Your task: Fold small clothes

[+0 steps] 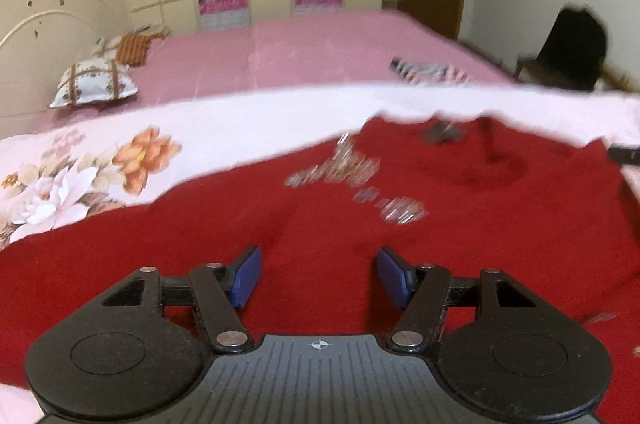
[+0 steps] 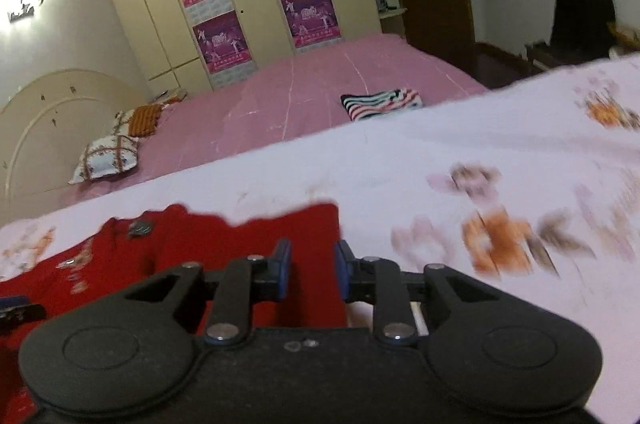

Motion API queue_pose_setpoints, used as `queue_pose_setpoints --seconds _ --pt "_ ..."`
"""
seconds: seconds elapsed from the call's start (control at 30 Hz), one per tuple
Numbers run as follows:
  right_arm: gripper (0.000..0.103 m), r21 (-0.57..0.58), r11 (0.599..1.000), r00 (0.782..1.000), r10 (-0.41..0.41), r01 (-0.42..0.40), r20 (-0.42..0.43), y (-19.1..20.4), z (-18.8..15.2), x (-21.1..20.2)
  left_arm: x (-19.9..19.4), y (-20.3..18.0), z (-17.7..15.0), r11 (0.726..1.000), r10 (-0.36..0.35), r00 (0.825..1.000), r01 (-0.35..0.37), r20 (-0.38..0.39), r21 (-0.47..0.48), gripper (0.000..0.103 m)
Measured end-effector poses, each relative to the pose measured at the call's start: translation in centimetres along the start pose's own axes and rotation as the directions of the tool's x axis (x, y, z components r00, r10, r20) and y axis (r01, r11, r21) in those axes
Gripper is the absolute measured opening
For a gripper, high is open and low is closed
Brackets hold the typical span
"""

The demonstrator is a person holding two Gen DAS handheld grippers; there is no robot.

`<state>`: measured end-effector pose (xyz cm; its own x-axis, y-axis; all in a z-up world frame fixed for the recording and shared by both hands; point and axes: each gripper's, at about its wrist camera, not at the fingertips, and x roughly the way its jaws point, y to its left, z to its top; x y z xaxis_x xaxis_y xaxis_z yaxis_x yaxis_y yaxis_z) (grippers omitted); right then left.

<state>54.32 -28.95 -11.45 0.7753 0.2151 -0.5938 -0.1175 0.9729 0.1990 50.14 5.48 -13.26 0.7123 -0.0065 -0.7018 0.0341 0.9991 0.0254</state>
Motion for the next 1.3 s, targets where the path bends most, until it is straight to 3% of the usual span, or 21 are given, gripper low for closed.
queue_pose_setpoints --seconds 0.03,0.07,0.2,0.23,0.3,0.33,0.4,0.47,0.53,0.63,0.7,0.73,0.83,0.9,0.93,1.0,1.17,1.3 --pt "0.018 -0.04 0.999 0.999 -0.033 0.031 -0.039 0.0 -0.1 1.1 0.0 0.3 -0.3 1.0 0.008 1.0 -0.008 0.006 -0.003 0.084" --pt "0.018 -0.067 0.994 0.992 -0.087 0.081 -0.087 -0.3 -0.5 2.1 0.1 0.8 -0.3 1.0 0.025 1.0 -0.025 -0.006 -0.016 0.091" --pt "0.021 -0.036 0.995 0.995 -0.097 0.096 -0.037 -0.5 -0.4 -0.1 -1.4 1.7 -0.4 0.996 0.04 0.999 -0.039 0.021 -0.075 0.088" --pt "0.02 -0.043 0.996 0.997 -0.074 0.073 -0.003 0.0 -0.6 -1.2 -1.9 1.5 -0.7 0.996 0.029 0.999 -0.027 0.035 -0.081 0.082" --pt "0.02 -0.096 0.995 0.999 -0.014 0.017 0.03 1.7 -1.8 -2.9 -2.3 0.7 -1.6 0.998 0.029 0.998 -0.026 0.06 -0.06 0.081" --pt "0.019 -0.142 0.99 1.0 0.004 0.001 0.031 2.7 -2.7 -3.2 -1.9 0.1 -2.1 0.999 0.044 0.998 -0.043 0.045 -0.028 0.081" --pt "0.018 -0.202 0.978 0.996 -0.06 0.046 -0.064 3.7 -4.5 -1.4 -1.6 -0.2 -2.5 0.998 0.066 0.996 -0.066 0.062 -0.008 0.082" --pt "0.019 -0.148 0.987 0.996 -0.068 0.058 -0.058 3.6 -4.4 -2.0 -2.4 0.4 -2.1 0.997 0.069 0.996 -0.068 0.054 -0.024 0.082" --pt "0.023 -0.117 0.991 0.996 -0.07 0.063 -0.053 4.1 -3.7 -3.5 -4.6 2.3 -2.3 0.994 0.097 0.987 -0.089 0.128 -0.071 0.082" --pt "0.035 -0.118 0.993 0.999 -0.022 0.025 0.029 4.5 -4.2 -7.4 -8.6 8.5 -4.5 0.964 0.155 0.972 -0.109 0.178 -0.244 0.082" --pt "0.035 -0.113 0.993 1.0 -0.017 0.019 0.015 4.2 -5.1 -8.9 -11.1 14.1 -7.1 0.914 0.23 0.957 -0.149 0.178 -0.378 0.082" --pt "0.035 -0.105 0.994 1.0 -0.012 0.013 0.007 4.0 -5.5 -9.5 -12.2 17.3 -8.6 0.873 0.277 0.946 -0.176 0.166 -0.455 0.082" --pt "0.036 -0.066 0.998 1.0 -0.01 0.009 -0.024 3.4 -6.7 -11.0 -14.9 25.9 -12.9 0.687 0.414 0.901 -0.217 0.128 -0.693 0.082" --pt "0.036 -0.036 0.999 0.999 -0.012 0.011 -0.039 2.8 -6.4 -11.2 -15.5 30.0 -14.9 0.581 0.445 0.893 -0.226 0.072 -0.782 0.082" --pt "0.036 -0.022 1.0 0.999 -0.011 0.01 -0.043 2.7 -6.7 -11.5 -15.6 31.9 -15.8 0.542 0.441 0.896 -0.214 0.059 -0.812 0.082" --pt "0.036 0.003 1.0 0.999 -0.007 0.007 -0.047 2.8 -7.0 -11.5 -15.5 34.4 -16.9 0.495 0.412 0.91 -0.17 0.057 -0.852 0.075" --pt "0.037 0.028 1.0 0.999 0.007 -0.006 -0.033 3.6 -6.5 -11.6 -14.3 37.9 -17.4 0.455 0.376 0.923 -0.104 0.085 -0.884 0.062" --pt "0.037 0.013 1.0 1.0 0.026 -0.026 -0.015 4.3 -5.8 -11.9 -13.5 40.1 -18.5 0.366 0.38 0.92 -0.051 0.099 -0.929 0.039"
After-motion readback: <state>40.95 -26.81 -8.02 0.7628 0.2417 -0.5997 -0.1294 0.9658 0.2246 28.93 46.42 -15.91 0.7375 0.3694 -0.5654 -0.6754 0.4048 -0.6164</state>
